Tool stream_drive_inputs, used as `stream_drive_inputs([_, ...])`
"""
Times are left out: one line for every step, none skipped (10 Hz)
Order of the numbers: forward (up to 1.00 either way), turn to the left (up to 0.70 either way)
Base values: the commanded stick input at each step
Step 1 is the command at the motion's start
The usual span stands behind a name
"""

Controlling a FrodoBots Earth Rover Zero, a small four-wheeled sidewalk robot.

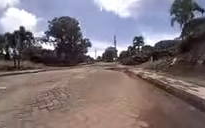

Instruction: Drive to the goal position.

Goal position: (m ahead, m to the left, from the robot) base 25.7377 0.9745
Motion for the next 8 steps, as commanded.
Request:
stream_drive_inputs([0.7, 0.0])
stream_drive_inputs([0.7, 0.0])
stream_drive_inputs([0.7, 0.0])
stream_drive_inputs([0.7, 0.0])
stream_drive_inputs([0.7, 0.0])
stream_drive_inputs([0.7, -0.02])
stream_drive_inputs([0.7, -0.19])
stream_drive_inputs([0.7, -0.16])
